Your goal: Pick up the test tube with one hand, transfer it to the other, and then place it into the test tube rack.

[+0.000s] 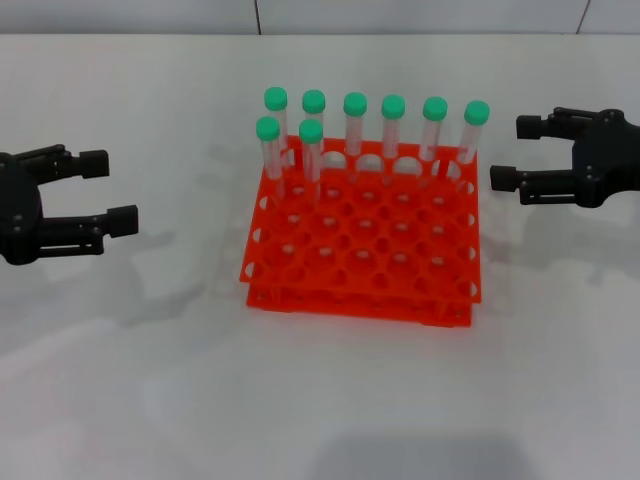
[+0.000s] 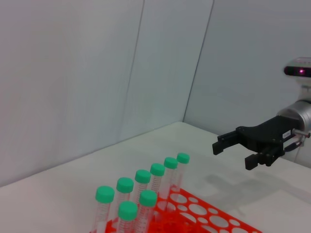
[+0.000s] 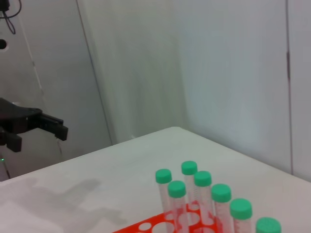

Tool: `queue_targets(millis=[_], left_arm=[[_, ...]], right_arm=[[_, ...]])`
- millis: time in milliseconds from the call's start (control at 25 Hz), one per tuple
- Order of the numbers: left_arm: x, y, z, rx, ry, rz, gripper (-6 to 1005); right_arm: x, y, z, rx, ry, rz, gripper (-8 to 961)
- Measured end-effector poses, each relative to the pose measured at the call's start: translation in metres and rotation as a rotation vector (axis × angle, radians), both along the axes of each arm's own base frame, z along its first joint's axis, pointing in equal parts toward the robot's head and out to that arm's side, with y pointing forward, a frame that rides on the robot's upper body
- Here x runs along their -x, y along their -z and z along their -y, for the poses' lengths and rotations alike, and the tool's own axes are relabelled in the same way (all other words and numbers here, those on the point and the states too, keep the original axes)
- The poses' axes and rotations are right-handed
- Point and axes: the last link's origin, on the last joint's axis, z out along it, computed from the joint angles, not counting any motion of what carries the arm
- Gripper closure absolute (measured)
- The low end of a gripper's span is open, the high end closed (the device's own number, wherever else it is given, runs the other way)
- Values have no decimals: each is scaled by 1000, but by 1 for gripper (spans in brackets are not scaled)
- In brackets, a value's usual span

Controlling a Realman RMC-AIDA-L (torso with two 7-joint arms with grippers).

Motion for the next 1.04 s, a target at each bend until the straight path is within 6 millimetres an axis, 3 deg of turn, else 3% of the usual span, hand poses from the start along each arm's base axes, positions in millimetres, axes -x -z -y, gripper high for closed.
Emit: queue_targets(millis=[1040], left_arm=[[-10, 4, -5, 47, 64, -26, 112]], right_arm=[[5, 13, 8, 75, -48, 42, 108]])
